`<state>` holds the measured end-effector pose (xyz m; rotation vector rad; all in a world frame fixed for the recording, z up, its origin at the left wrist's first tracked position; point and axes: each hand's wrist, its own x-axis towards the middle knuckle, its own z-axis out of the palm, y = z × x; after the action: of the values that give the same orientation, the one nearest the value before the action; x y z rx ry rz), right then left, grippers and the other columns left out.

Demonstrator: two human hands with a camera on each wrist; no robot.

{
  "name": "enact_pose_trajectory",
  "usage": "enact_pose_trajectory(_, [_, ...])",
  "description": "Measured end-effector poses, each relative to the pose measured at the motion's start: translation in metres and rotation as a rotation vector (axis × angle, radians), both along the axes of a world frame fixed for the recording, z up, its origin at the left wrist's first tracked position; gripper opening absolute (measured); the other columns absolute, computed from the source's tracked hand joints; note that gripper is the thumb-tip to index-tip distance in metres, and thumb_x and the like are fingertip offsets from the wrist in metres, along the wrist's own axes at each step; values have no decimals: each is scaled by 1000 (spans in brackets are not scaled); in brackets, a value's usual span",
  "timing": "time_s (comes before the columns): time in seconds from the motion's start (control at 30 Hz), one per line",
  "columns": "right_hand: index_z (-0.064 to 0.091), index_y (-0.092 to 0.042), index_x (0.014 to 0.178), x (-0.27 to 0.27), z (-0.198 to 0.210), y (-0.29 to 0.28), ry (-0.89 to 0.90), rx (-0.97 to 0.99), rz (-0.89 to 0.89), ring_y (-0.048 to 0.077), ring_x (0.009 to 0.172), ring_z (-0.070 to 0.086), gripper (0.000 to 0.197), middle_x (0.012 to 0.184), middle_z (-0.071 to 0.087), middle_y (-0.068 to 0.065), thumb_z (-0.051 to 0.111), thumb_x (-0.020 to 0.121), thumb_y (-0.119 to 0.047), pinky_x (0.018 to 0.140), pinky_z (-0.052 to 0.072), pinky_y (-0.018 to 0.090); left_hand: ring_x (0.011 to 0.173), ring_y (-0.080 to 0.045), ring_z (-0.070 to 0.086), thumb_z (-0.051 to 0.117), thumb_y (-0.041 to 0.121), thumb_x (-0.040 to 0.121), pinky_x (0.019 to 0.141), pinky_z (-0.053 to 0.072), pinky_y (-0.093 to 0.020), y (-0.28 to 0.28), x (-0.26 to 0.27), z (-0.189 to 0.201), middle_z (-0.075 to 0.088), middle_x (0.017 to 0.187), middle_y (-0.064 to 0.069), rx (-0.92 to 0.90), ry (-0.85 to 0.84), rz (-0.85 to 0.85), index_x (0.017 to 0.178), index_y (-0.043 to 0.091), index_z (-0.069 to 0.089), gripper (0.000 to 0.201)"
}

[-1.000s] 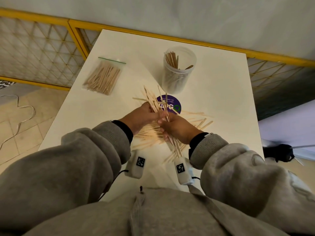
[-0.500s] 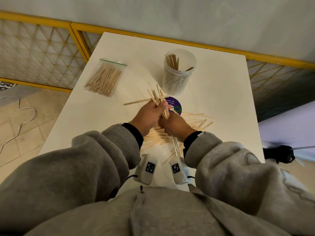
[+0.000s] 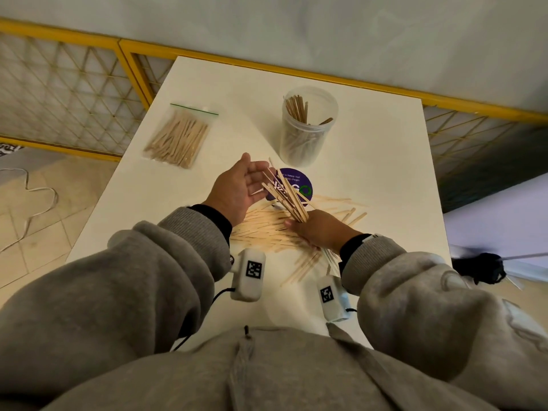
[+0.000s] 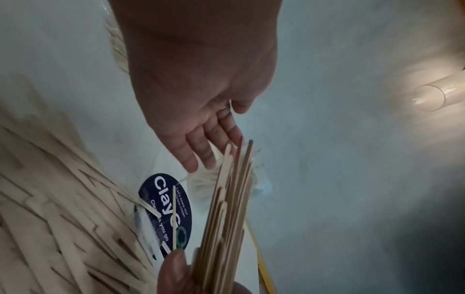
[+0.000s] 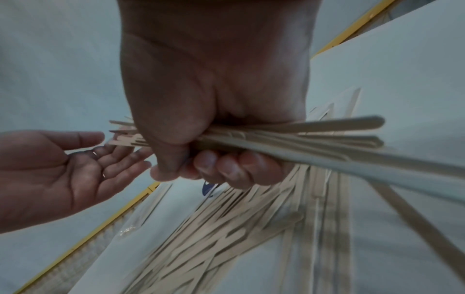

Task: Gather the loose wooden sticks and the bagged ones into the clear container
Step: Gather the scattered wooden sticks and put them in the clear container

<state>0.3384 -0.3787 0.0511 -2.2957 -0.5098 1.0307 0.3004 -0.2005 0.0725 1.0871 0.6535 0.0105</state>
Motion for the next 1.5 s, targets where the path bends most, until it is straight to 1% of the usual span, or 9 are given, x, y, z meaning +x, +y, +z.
enact_pose_trajectory(0.17, [48,-16,58,2,-1,-5,61,55,-80,13,43,46,48,52,50,1,52,93,-49,55,44,25,107,-24,63,36,64,89,92,48,-39,-3,0,-8,65,118,-10,35,57,-109,125,13,52,65])
enact_pose_trajectory(0.3, [50,-16,52,11,16,0,32,387,-370,16,42,45,55,45,48,0,50,93,-53,56,44,28,123,-23,50,43,68,84,106,35,-44,-6,-9,-14,56,130,-5,-24,63,-194,132,15,46,72])
enact_pose_trajectory(0.4, [56,-16,54,22,39,12,74,644,-582,23,50,51,53,50,53,6,53,91,-53,61,46,37,125,-11,45,63,60,71,101,37,-38,-26,-15,-10,51,133,6,139,-32,-518,131,29,44,71])
enact_pose_trajectory(0.53, [57,-13,59,21,59,28,140,786,-657,26,59,60,50,63,64,11,54,91,-52,65,54,38,111,-3,56,60,36,89,89,46,-22,-49,-8,4,58,124,12,318,-175,-777,127,35,40,42])
enact_pose_trajectory(0.63, [56,-10,63,18,68,28,191,823,-631,25,52,63,46,68,70,10,55,93,-45,56,50,34,78,-13,59,51,29,95,75,50,-29,-46,-6,8,64,93,-2,334,-166,-670,110,17,55,19])
enact_pose_trajectory(0.83, [56,-9,63,27,98,30,65,991,-632,26,57,64,39,56,59,10,57,95,-31,71,59,42,114,-22,57,55,66,78,102,40,-41,-33,-9,-6,62,117,-3,-66,-37,-466,113,15,59,62])
enact_pose_trajectory(1.0, [60,-9,65,29,103,40,42,1047,-492,29,62,66,23,57,62,8,67,87,-12,82,55,53,94,-36,65,33,62,91,86,54,-43,-31,-2,-3,65,103,-22,-613,119,-53,108,-3,57,72])
enact_pose_trajectory(1.17, [61,-7,76,6,74,50,104,903,-525,29,70,66,12,71,62,18,71,83,-8,78,56,48,75,-19,68,35,29,100,66,58,-30,-40,5,12,69,84,-9,-520,96,-80,97,9,62,34])
enact_pose_trajectory(1.5, [62,-13,81,22,63,54,57,918,-467,24,74,68,17,68,66,-2,76,72,-8,84,53,53,71,-24,67,35,23,100,68,60,-35,-29,12,2,65,78,-15,-537,187,-60,91,-1,60,36])
